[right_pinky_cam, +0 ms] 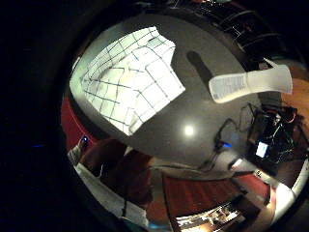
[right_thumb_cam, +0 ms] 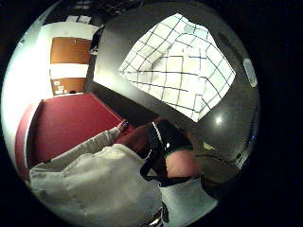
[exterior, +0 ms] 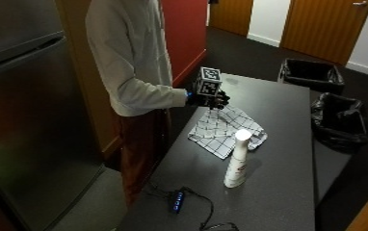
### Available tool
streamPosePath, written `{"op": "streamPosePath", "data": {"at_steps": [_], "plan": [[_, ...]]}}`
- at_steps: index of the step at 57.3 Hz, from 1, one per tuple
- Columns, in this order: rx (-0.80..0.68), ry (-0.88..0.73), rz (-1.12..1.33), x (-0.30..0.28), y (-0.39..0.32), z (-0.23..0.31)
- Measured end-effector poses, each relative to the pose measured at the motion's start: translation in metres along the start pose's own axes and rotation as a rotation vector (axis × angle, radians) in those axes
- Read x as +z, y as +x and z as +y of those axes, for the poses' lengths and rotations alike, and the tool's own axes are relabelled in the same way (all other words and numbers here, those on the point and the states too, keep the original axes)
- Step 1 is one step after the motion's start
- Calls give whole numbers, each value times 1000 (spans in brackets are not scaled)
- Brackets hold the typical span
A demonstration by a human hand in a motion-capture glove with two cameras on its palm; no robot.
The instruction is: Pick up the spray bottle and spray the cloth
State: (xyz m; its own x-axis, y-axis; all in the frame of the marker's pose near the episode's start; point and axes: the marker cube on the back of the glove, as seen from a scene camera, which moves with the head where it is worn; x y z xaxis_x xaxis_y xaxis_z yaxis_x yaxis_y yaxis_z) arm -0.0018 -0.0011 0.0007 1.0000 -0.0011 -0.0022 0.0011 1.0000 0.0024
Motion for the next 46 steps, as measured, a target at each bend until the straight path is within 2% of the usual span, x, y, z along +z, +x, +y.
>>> {"op": "streamPosePath", "data": {"at_steps": [9,18,46], "plan": [[-23,-5,4,8,-25,-3],[-3,70,-10,1,-26,5],[235,386,-204,-17,72,65]]}}
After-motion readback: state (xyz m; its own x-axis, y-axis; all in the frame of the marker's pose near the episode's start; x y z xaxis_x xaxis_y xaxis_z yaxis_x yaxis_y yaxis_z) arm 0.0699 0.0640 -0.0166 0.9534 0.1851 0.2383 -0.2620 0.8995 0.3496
